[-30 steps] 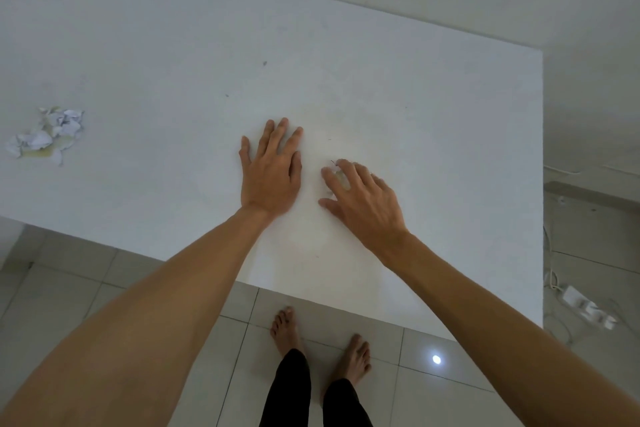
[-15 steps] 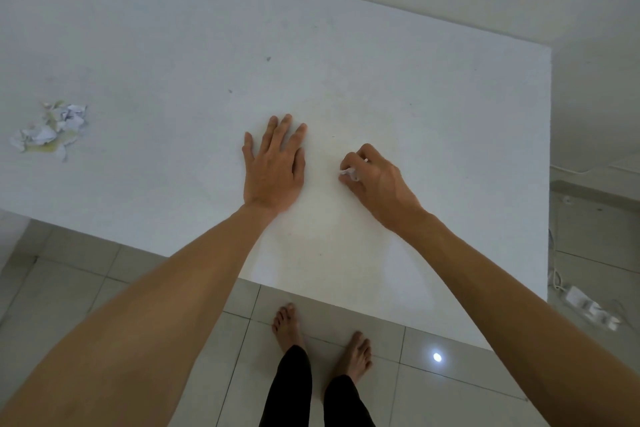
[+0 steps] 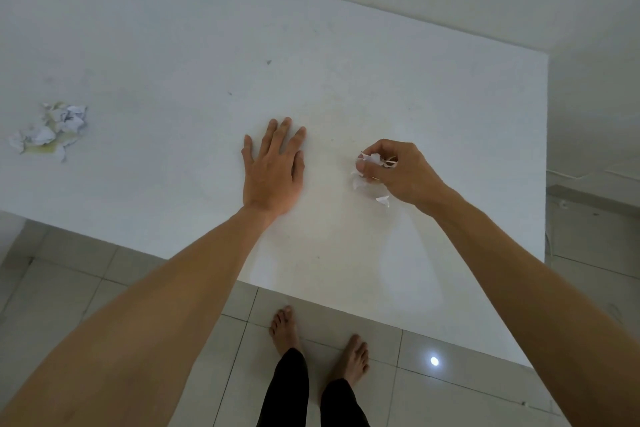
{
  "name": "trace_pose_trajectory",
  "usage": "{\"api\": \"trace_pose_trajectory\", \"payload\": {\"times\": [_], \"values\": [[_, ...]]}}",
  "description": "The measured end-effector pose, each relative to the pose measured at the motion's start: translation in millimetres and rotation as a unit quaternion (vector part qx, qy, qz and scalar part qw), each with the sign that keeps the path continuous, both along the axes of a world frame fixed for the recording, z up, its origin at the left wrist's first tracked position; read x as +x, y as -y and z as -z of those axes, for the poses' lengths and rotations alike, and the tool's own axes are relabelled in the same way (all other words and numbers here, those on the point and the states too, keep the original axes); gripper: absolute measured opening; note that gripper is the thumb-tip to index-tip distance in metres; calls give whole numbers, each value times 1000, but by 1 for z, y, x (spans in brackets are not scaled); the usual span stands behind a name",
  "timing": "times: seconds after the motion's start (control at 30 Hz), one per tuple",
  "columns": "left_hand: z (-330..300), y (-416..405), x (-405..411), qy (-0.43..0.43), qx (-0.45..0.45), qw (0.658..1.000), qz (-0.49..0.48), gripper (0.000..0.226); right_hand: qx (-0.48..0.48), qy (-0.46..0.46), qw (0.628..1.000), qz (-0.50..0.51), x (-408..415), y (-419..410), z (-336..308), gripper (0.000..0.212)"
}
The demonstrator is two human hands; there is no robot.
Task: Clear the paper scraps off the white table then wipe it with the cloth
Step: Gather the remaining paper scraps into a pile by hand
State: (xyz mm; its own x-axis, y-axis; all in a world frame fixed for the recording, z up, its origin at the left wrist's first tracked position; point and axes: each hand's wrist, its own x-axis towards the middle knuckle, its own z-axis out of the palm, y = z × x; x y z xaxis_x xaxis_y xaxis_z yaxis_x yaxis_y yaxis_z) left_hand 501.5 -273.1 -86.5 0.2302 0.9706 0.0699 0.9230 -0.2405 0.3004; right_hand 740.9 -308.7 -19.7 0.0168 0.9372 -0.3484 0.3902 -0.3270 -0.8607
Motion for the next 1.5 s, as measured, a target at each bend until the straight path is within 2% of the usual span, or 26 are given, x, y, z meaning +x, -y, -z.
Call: {"api": "trace_pose_trajectory", "payload": {"times": [0.2,0.37,0.43,0.63,0.8,0.9,1.03,1.23,1.4,1.5], "values": [[0,0,-1,0,-2,1000,3,48,58,146,986,-60,-2,2,-1,6],[-2,0,-1,3,-1,1000,4,48,122,270,939,-176,-3,1,3,25],[-2,0,-1,4,-3,1000,3,48,125,290,928,-199,-4,2,7,31],[-1,0,-1,7,-1,1000,5,48,138,272,924,-232,-9,11,17,41],[-1,0,-2,1,1,1000,7,49,175,254,925,-220,-9,17,23,15],[-1,0,-2,0,-2,1000,7,49,201,270,914,-228,-10,15,25,10],[-2,0,-2,5,-4,1000,7,48,165,285,916,-229,-11,8,16,12],[0,-1,-2,7,-4,1000,8,47,77,176,971,-142,8,3,-14,7],[-1,0,-2,14,-6,1000,6,47,53,189,964,-181,25,16,-15,5],[-1,1,-1,14,-10,1000,6,48,61,220,955,-191,27,23,-6,13]]}}
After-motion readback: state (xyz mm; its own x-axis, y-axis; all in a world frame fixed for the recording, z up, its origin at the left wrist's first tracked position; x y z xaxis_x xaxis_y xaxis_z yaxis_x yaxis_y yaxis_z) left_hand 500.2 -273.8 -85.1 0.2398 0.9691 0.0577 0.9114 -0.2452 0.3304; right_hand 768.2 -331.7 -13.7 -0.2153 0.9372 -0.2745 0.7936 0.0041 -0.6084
